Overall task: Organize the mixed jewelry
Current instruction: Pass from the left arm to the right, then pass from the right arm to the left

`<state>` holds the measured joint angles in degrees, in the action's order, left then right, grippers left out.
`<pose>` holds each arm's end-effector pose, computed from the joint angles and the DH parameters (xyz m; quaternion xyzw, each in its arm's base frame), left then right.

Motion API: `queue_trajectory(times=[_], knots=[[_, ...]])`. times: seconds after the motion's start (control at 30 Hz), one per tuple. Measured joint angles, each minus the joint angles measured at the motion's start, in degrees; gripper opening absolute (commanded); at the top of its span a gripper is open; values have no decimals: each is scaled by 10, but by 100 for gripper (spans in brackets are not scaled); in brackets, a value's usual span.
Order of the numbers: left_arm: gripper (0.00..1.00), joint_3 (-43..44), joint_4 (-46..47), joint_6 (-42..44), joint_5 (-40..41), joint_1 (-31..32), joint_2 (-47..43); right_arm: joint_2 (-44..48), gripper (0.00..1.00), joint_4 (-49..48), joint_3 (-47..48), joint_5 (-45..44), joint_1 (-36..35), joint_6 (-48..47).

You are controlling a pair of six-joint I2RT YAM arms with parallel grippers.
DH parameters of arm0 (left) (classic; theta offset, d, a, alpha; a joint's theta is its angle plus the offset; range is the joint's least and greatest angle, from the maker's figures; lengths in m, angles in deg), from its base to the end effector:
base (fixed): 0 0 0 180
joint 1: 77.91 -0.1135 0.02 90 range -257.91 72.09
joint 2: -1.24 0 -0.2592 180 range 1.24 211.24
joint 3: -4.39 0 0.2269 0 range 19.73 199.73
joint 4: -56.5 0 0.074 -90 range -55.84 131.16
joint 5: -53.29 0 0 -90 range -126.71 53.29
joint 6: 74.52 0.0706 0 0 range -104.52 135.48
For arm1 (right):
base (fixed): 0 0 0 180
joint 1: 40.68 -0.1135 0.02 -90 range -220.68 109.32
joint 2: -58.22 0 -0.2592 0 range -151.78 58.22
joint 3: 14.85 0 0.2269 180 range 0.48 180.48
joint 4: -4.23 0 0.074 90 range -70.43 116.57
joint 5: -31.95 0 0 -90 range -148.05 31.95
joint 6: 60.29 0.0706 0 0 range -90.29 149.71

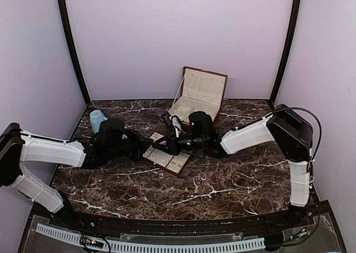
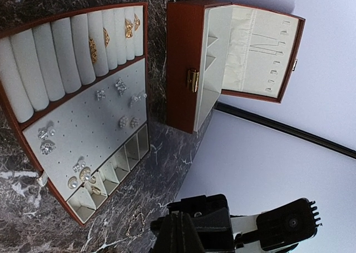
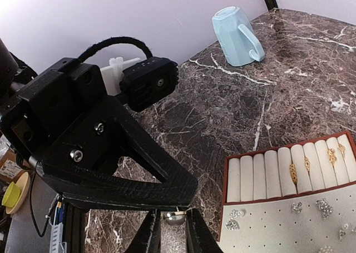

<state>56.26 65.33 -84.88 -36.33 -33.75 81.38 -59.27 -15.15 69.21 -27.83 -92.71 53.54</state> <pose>0.2240 -0.2169 0.2133 -0.3862 0.7192 -0.5493 0.1786 0.2550 0.3845 0.1857 -0.3410 0.6990 0.5272 0.3422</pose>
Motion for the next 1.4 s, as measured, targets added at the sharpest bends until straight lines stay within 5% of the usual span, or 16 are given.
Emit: queue_trajectory(times=[0.23, 0.47, 0.93, 1.17, 1.4], knots=[[1, -3, 3, 0, -2, 0, 0, 0, 11, 3, 0, 0, 3, -10], [31, -18, 14, 7, -6, 1, 0, 5, 10, 5, -10, -4, 7, -13], [48, -44, -28, 69, 24, -11, -50, 73, 10, 44, -57, -7, 34, -44], [54, -31, -61, 284, -12, -84, -112, 150, 9, 100, -99, 0, 37, -80], [52, 96, -155, 693, -108, -100, -108, 195, 10, 181, -103, 61, 46, -106]])
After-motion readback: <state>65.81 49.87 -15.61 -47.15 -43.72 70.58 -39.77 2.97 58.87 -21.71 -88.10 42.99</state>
